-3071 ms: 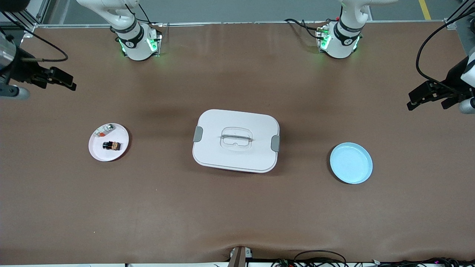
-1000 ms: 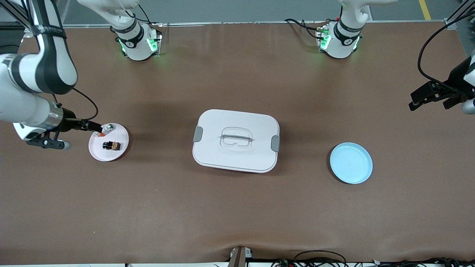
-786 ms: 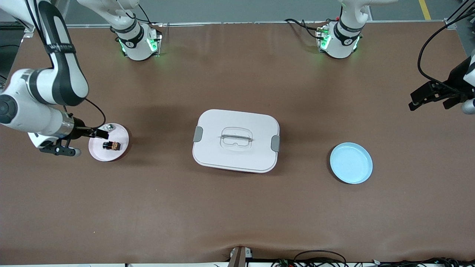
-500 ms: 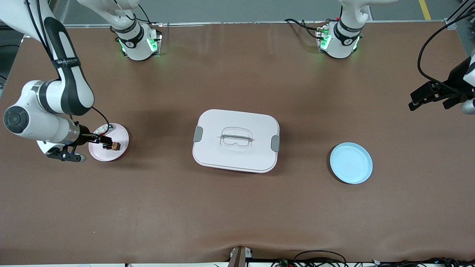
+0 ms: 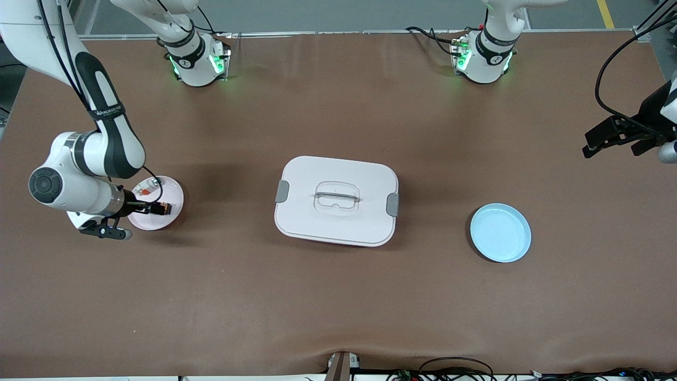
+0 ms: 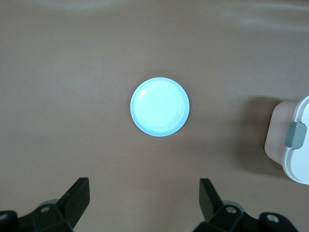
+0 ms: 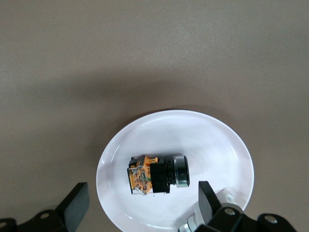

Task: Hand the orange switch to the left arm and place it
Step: 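Move the right gripper over the white plate and lower it, then close the right gripper on the orange-black switch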

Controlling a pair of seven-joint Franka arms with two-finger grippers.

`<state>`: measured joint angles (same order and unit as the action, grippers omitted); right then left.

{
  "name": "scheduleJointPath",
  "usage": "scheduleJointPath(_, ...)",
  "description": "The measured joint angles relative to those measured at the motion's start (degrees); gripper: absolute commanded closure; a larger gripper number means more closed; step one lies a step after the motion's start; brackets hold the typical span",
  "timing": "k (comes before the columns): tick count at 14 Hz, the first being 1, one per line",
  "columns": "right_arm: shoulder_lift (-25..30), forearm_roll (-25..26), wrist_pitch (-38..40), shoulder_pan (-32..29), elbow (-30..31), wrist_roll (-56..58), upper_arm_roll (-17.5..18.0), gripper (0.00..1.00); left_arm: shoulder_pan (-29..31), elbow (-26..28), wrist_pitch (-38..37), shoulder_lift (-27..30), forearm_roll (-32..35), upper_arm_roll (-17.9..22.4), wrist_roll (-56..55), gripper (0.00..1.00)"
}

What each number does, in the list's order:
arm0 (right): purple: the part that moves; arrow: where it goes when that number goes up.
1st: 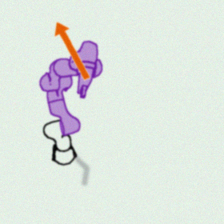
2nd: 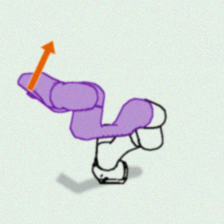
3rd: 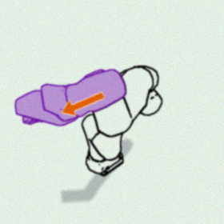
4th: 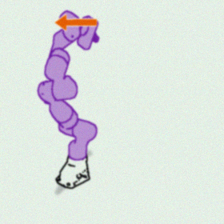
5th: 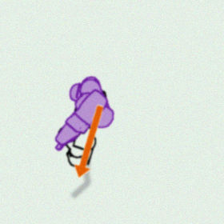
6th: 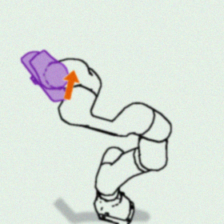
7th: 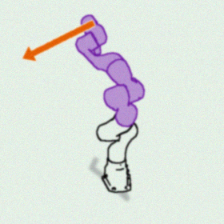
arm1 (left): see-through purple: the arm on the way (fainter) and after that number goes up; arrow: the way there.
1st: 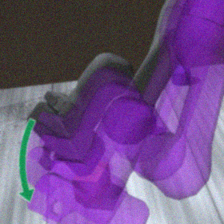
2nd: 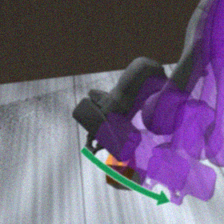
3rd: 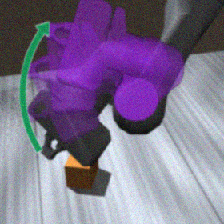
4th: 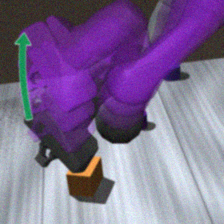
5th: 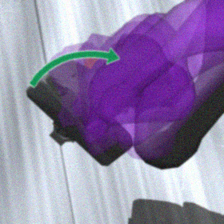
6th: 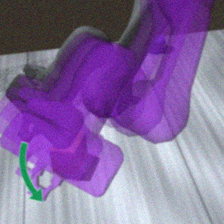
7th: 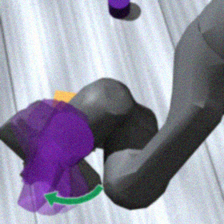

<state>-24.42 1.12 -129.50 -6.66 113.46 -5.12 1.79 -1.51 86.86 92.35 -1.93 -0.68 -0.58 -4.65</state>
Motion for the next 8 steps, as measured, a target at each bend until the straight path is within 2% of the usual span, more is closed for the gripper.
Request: scheduleJointPath(8, -3.25, 0.03, -1.54, -0.14, 0.04, 0.07, -0.02, 0.0, 0.02, 0.0, 0.0, 0.0, 0.0, 0.0, 0.0, 0.0)
